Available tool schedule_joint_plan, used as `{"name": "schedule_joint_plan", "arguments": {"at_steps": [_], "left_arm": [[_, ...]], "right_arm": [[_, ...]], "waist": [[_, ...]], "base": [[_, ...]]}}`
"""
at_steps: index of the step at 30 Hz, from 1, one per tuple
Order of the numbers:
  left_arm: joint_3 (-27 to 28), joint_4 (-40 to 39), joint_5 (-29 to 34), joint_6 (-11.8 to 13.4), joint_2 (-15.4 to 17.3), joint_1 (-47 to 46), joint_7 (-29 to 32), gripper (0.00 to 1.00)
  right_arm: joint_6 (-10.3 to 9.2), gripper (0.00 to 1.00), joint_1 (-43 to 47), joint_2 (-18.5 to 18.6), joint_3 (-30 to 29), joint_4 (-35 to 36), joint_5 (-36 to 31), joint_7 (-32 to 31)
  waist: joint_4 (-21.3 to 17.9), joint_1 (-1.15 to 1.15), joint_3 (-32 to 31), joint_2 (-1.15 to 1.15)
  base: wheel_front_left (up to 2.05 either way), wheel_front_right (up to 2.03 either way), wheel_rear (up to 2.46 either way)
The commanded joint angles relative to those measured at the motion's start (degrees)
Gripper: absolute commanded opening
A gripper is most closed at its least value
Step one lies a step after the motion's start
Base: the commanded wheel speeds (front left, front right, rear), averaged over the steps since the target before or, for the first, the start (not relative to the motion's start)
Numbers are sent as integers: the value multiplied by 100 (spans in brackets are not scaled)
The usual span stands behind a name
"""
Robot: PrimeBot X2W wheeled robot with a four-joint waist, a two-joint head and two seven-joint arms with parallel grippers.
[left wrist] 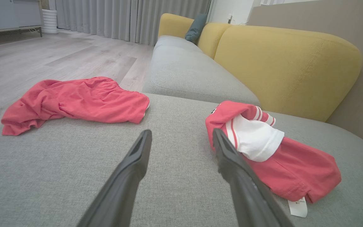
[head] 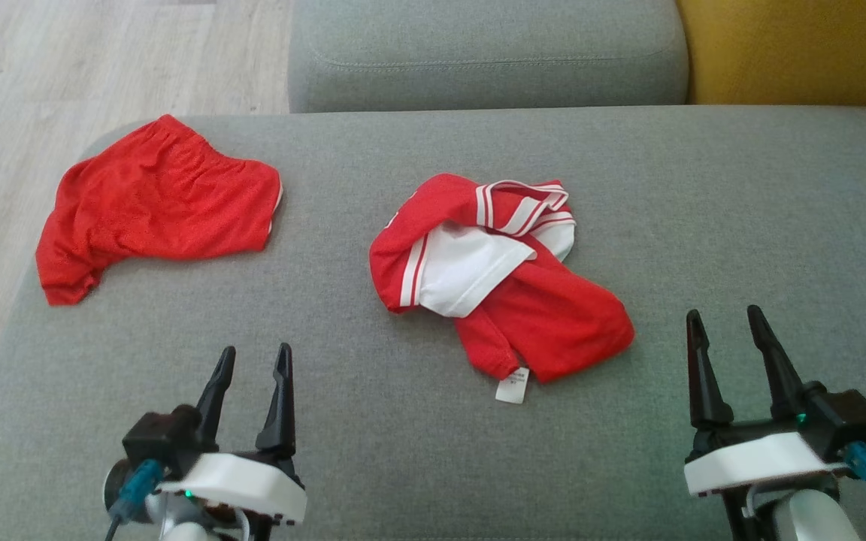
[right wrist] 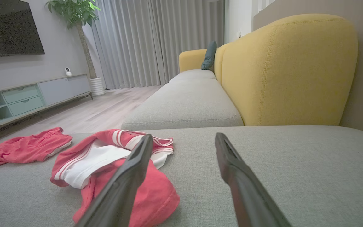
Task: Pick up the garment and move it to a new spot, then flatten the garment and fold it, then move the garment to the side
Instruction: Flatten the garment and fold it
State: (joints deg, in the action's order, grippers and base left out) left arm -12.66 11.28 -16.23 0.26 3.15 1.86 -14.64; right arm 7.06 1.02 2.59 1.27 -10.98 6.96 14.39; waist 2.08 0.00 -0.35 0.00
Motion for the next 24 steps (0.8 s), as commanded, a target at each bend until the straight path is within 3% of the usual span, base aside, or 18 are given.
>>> {"name": "schedule_joint_plan", "arguments": {"at_steps": [1, 14, 24], "left_arm": [[143, -160, -41, 32, -26, -208, -36, 100], [18, -113, 30, -7, -27, -310, -36, 100], [-955, 400, 337, -316, -27, -1362, -36, 100]], "right_arm": [[43, 100, -131, 29, 136, 176, -29, 61], [43, 100, -183, 29, 147, 210, -17, 61], [43, 100, -444, 29, 193, 297, -7, 61]], "waist": [[0, 0, 4, 0], [-55, 0, 151, 0], [-363, 0, 729, 0]], "base": [[0, 0, 0], [0, 0, 0], [0, 0, 0]]}}
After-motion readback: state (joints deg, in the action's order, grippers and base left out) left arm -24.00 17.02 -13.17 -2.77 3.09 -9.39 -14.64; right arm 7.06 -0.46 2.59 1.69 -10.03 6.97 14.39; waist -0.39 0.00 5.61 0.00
